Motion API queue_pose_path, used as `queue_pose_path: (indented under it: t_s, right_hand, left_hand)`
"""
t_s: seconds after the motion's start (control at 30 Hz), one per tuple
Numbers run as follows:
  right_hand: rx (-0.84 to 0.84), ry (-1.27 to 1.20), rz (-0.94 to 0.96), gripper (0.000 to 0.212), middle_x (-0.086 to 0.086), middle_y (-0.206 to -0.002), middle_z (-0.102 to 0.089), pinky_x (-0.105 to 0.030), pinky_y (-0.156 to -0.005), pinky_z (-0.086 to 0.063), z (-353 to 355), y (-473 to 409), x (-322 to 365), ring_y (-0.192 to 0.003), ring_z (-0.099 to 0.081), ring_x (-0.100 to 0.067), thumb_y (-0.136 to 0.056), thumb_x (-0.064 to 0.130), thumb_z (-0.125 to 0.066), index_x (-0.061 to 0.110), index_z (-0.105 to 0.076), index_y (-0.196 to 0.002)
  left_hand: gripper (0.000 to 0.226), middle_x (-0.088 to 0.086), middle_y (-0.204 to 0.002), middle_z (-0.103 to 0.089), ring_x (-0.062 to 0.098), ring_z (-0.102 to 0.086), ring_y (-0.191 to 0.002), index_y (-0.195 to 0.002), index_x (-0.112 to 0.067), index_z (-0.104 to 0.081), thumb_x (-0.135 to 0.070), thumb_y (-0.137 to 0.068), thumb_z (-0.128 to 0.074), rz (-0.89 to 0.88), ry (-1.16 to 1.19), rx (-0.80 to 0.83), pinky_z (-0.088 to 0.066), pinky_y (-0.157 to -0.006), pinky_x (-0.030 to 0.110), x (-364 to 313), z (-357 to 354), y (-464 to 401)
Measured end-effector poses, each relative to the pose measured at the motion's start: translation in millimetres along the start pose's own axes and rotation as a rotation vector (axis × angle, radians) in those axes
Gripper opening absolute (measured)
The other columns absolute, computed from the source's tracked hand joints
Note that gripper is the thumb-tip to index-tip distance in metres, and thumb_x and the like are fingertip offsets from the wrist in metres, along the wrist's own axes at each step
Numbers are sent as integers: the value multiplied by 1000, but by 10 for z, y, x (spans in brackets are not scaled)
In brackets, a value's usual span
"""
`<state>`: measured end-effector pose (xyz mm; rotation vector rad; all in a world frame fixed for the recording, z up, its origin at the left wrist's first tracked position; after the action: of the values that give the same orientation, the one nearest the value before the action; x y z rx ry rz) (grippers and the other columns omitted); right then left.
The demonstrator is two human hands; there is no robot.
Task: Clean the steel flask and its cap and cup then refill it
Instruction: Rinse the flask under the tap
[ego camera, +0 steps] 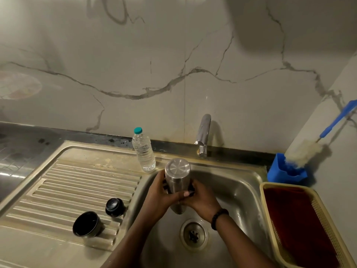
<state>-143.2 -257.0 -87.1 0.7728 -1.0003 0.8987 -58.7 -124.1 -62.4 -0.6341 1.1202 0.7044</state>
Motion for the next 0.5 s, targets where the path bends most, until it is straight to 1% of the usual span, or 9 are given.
queue_pose_path:
  t_s: [0.13, 0.23, 0.3, 0.33, 0.37, 0.4, 0.43, 0.47, 0.5]
  right_hand:
    - [199, 40, -46, 57, 8, -116, -65, -33, -91, -55, -56, -76, -31, -105, -62, -6, -69, 23, -85, 27, -59, -120]
    - [88, 254, -108, 27, 0, -99, -60, -43, -82, -56, -12, -148, -151, -91, -61, -19, -76, 16, -76, 18, -56, -93]
    - [82, 247, -194, 15, -3, -89, -61, -47, -83, -56, -4, -122, -215, -82, -61, -17, -81, 8, -67, 16, -57, -89]
    - [160, 237, -238, 23, -3, -100, -63, -44, -87, -56, -17, -95, -237, -90, -63, -16, -82, 9, -67, 17, -61, -102]
    - [289, 286, -276, 51, -5, -127, -58, -40, -96, -53, -39, -68, -282, -111, -59, -18, -81, 14, -71, 23, -54, -128]
    - [432, 378, -296, 87, -5, -154, -32, -39, -106, -44, -70, -36, -346, -136, -40, -23, -78, 24, -75, 32, -28, -150]
    - [532, 480, -303, 109, 0, -163, 1, -41, -112, -34, -104, 13, -371, -148, -14, -26, -76, 32, -77, 38, -2, -155]
    - [557, 525, -269, 113, 4, -161, 16, -43, -114, -31, -141, 36, -382, -150, -1, -26, -77, 36, -76, 39, 6, -154]
    - [504, 489, -252, 104, 3, -163, 7, -41, -112, -36, -153, 32, -382, -149, -11, -25, -80, 32, -73, 38, -1, -155]
  left_hand:
    - [73, -8, -117, -69, 5, -66, -108, -126, -28, -55, -24, -65, -95, -2, -28, -77, -56, -88, 29, 48, 80, 42]
    - [73, -11, -116, -67, 2, -64, -107, -125, -29, -55, -26, -63, -95, -8, -80, -128, -54, -86, 23, 90, 108, 74]
    - [77, -12, -119, -65, 3, -63, -110, -128, -29, -53, -34, -61, -93, 8, -91, -148, -56, -90, 31, 161, 100, 104]
    - [79, -12, -120, -65, 4, -62, -111, -129, -30, -53, -39, -60, -91, 21, -92, -154, -56, -92, 36, 199, 94, 122]
    - [80, -12, -121, -65, 4, -62, -113, -129, -31, -52, -42, -59, -91, 32, -93, -158, -56, -93, 39, 231, 82, 139]
    - [81, -12, -122, -65, 4, -62, -114, -130, -32, -52, -44, -60, -90, 43, -92, -161, -56, -94, 41, 271, 69, 156]
    - [81, -12, -123, -65, 4, -62, -115, -130, -33, -52, -46, -60, -90, 53, -91, -162, -56, -95, 42, 298, 56, 176]
    - [81, -12, -124, -65, 4, -61, -116, -130, -34, -52, -48, -61, -90, 59, -90, -163, -55, -96, 42, 315, 48, 193]
    - [82, -12, -124, -65, 3, -61, -117, -131, -34, -51, -49, -61, -90, 60, -91, -166, -55, -97, 42, 321, 43, 207]
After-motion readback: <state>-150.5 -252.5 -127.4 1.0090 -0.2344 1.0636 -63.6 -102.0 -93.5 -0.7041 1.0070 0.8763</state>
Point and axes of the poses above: each hand's wrist, its own y-axis away from the middle knuckle, its own z-axis out of the back of the hand, x = y × z, the point moved 4 cm from there along -y, towards the middle knuckle
